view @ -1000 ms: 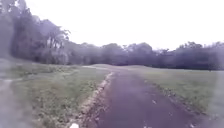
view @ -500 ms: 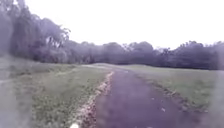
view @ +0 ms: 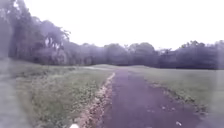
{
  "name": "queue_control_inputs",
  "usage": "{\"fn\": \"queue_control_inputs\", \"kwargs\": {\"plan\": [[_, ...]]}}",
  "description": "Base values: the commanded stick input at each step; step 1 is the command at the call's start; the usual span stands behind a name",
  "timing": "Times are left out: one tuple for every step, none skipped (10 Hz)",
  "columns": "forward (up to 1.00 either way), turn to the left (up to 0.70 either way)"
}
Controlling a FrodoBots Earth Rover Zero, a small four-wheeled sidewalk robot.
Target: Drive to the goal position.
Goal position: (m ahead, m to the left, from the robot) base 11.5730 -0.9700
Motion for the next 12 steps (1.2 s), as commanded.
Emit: {"fn": "queue_control_inputs", "kwargs": {"plan": [[0.70,0.00],[0.70,0.00],[0.70,0.00],[0.70,-0.02],[0.70,-0.17],[0.70,-0.32],[0.70,-0.22],[0.70,-0.07],[0.70,0.00],[0.70,0.00],[0.70,0.00],[0.70,0.00]]}}
